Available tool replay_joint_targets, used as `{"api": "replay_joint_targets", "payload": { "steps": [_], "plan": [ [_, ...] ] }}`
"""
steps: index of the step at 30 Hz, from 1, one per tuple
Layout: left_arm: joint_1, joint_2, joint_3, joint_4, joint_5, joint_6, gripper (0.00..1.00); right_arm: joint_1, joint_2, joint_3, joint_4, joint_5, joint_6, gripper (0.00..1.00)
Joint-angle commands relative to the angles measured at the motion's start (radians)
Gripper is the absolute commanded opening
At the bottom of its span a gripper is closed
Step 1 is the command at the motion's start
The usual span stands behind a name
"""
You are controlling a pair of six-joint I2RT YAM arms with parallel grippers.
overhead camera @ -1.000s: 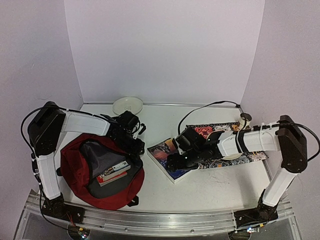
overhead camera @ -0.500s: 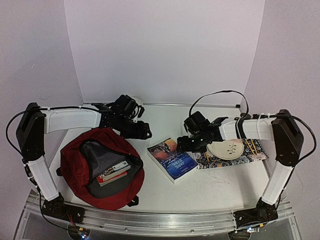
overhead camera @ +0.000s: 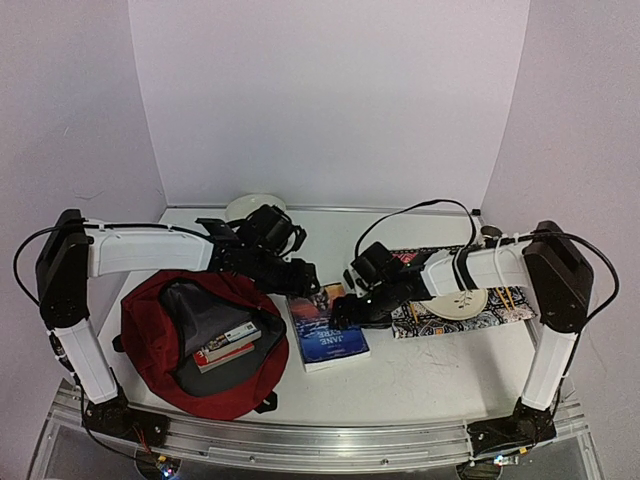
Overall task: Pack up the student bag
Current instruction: Adjust the book at the center of the board, then pick up the book from the center of the board.
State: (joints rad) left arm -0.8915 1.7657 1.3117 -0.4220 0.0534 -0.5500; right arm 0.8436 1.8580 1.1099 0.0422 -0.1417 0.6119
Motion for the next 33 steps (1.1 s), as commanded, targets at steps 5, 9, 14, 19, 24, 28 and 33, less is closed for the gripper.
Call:
{"api": "replay_joint_targets", "payload": {
  "steps": [5,9,14,19,24,28,33],
  "plan": [
    [-0.026,-0.047,-0.038,0.009,-0.044,-0.055,0.73,0.043,-0.118,-0.085,0.039,-0.038,0.095,0.83],
    [-0.026,-0.033,-0.05,0.01,-0.038,-0.11,0.73,0.043,-0.172,-0.131,0.071,0.011,0.143,0.83],
    [-0.056,-0.023,-0.032,0.008,-0.04,-0.097,0.71,0.043,-0.231,-0.231,0.177,0.011,0.248,0.83],
    [-0.084,-0.027,-0.07,-0.013,-0.073,-0.128,0.73,0.043,-0.247,-0.308,0.275,-0.041,0.328,0.83],
    [-0.083,0.003,-0.094,-0.012,-0.108,-0.155,0.73,0.043,-0.22,-0.344,0.318,-0.075,0.347,0.82],
    [-0.078,0.035,-0.086,-0.015,-0.137,-0.142,0.67,0.043,-0.174,-0.339,0.345,-0.119,0.349,0.82],
    [-0.061,0.059,-0.128,-0.021,-0.144,-0.153,0.58,0.043,-0.155,-0.363,0.375,-0.133,0.367,0.81]
  ]
}}
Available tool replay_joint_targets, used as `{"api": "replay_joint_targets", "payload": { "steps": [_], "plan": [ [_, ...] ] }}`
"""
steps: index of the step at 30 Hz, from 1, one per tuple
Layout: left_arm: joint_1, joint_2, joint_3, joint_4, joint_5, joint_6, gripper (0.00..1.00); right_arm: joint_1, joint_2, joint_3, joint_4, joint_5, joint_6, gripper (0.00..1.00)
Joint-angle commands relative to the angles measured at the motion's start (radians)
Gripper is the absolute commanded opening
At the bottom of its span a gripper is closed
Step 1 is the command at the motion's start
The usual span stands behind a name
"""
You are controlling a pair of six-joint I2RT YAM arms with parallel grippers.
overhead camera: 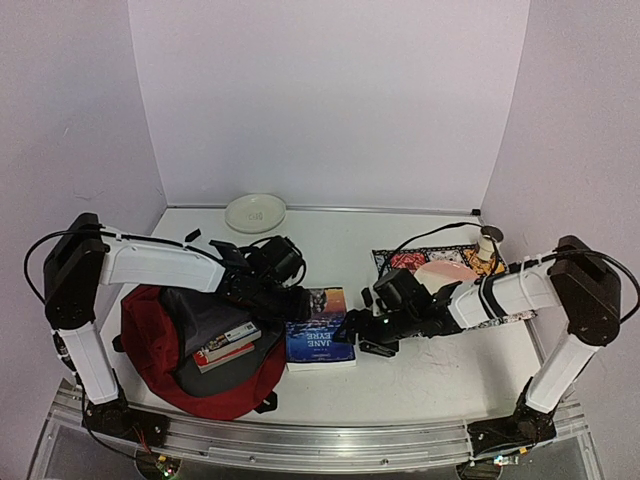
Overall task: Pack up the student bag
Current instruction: Pick up the book from the center of the board.
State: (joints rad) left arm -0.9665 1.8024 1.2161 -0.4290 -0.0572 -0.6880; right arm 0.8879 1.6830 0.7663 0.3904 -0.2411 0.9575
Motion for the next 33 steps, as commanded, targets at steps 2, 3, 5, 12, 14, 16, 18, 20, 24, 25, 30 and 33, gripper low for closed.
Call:
{"api": "replay_joint_targets", "payload": {
  "steps": [2,3,5,12,14,16,18,20,24,25,30,33],
  "plan": [
    [0.015,0.038,-0.044,-0.014,-0.029,-0.015,0.54,-0.001,0.031,-0.025,0.039,-0.045,0.023,0.81],
    [0.015,0.049,-0.047,-0.014,-0.027,-0.014,0.53,-0.001,0.037,-0.027,0.049,-0.052,0.025,0.81],
    [0.015,0.075,-0.051,-0.014,-0.02,-0.014,0.48,-0.001,0.053,-0.03,0.067,-0.065,0.032,0.81],
    [0.017,0.12,-0.092,0.02,0.027,-0.031,0.33,-0.001,0.116,-0.035,0.197,-0.139,0.064,0.81],
    [0.017,0.125,-0.11,0.068,0.089,-0.046,0.29,-0.002,0.129,-0.041,0.26,-0.159,0.085,0.81],
    [0.017,0.131,-0.133,0.122,0.162,-0.068,0.23,-0.002,0.137,-0.051,0.322,-0.178,0.108,0.81],
    [0.018,0.136,-0.155,0.18,0.221,-0.094,0.18,-0.003,0.137,-0.064,0.402,-0.197,0.134,0.81],
    [0.019,0.138,-0.179,0.243,0.283,-0.126,0.15,-0.005,0.133,-0.078,0.479,-0.211,0.16,0.81],
    [0.024,0.134,-0.203,0.325,0.355,-0.17,0.13,-0.01,0.11,-0.087,0.59,-0.219,0.19,0.81],
    [0.026,0.133,-0.204,0.337,0.368,-0.178,0.12,-0.011,0.1,-0.087,0.608,-0.215,0.195,0.81],
    [0.034,0.103,-0.206,0.4,0.409,-0.231,0.11,-0.019,0.055,-0.101,0.646,-0.158,0.212,0.79],
    [0.034,0.083,-0.207,0.422,0.411,-0.273,0.11,-0.019,0.031,-0.113,0.647,-0.111,0.225,0.76]
  ]
}}
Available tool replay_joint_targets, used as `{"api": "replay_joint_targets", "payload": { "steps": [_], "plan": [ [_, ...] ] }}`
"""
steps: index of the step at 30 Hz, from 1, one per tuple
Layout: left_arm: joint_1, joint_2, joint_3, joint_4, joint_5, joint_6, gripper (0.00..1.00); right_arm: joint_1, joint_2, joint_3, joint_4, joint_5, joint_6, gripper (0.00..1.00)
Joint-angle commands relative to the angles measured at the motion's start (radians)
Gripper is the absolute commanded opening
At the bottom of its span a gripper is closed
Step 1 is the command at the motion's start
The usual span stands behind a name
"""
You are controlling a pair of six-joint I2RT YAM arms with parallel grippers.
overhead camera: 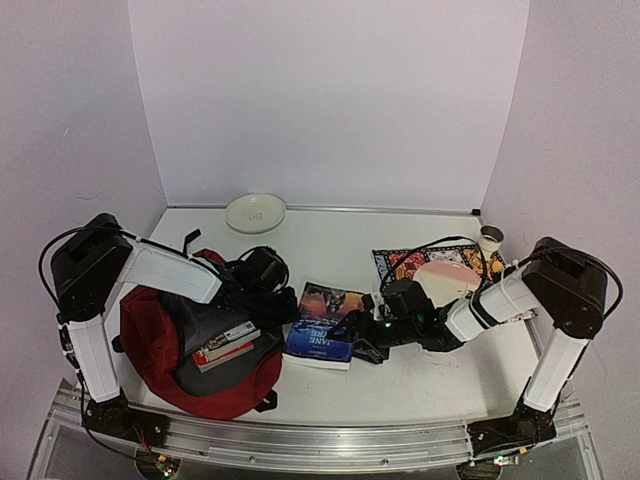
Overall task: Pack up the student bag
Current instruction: Pick up the book from the center of the board.
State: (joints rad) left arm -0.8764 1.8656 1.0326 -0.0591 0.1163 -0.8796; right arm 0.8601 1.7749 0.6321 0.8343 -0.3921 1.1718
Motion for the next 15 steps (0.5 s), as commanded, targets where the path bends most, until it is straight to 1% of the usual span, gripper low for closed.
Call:
{"api": "replay_joint_targets", "payload": {
  "steps": [1,5,7,10,12,15],
  "plan": [
    [-0.056,0.013,-0.025,0.064,0.238,-0.094,0.1,0.009,-0.065,0.018,0.203,0.055,0.014,0.75],
    [-0.056,-0.011,-0.028,0.103,0.227,-0.136,0.11,0.009,-0.066,0.01,0.203,0.089,0.033,0.68],
    [-0.055,-0.024,-0.029,0.114,0.219,-0.152,0.12,0.009,-0.068,0.007,0.206,0.092,0.034,0.62],
    [-0.053,-0.048,-0.03,0.116,0.202,-0.154,0.16,0.008,-0.098,-0.003,0.207,0.101,0.029,0.49],
    [-0.044,-0.067,-0.034,0.115,0.194,-0.153,0.21,0.006,-0.132,-0.013,0.207,0.109,0.023,0.38],
    [-0.02,-0.098,-0.037,0.114,0.195,-0.147,0.26,-0.004,-0.189,-0.03,0.207,0.113,0.019,0.21]
  ]
}}
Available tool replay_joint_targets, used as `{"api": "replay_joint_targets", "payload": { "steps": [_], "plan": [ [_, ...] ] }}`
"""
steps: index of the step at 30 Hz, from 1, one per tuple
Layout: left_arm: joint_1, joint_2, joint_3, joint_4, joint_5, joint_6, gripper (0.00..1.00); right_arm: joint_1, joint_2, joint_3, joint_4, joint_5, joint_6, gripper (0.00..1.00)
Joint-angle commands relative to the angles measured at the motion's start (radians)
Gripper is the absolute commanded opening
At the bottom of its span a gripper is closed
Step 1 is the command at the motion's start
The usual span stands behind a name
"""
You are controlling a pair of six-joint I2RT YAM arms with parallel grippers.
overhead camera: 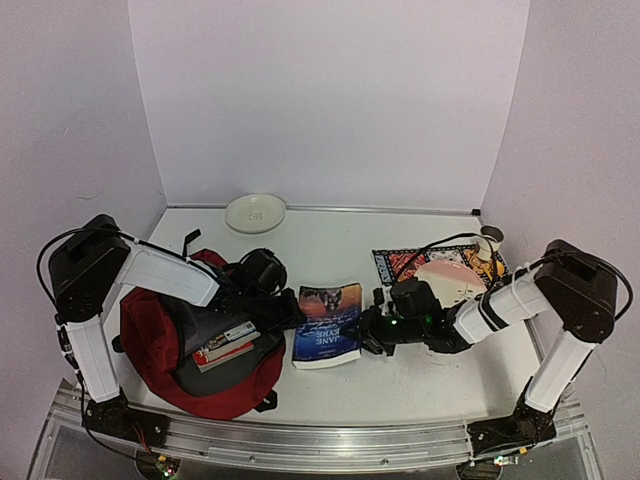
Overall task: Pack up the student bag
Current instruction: Pick up the book from the center of the board, then pass from the right arm to the left
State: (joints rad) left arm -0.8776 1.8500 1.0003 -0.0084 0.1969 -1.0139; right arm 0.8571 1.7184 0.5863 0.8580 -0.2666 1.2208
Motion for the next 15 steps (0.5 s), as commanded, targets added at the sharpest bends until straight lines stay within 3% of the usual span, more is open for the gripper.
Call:
{"api": "replay_joint_targets", "payload": {
  "steps": [1,5,8,15],
  "plan": [
    [-0.01,-0.094,-0.006,0.063,0.113,-0.007,0.28,-0.005,-0.149,0.008,0.184,-0.01,-0.032,0.16],
    [0.03,-0.155,-0.001,0.061,0.11,0.014,0.43,-0.023,-0.222,-0.004,0.183,-0.013,-0.04,0.0],
    [0.056,-0.206,0.014,0.062,0.122,0.031,0.57,-0.036,-0.27,0.001,0.176,-0.021,-0.046,0.0],
    [0.121,-0.318,0.038,0.053,0.148,0.048,0.78,-0.065,-0.362,0.055,0.137,-0.05,-0.069,0.0]
  ]
}}
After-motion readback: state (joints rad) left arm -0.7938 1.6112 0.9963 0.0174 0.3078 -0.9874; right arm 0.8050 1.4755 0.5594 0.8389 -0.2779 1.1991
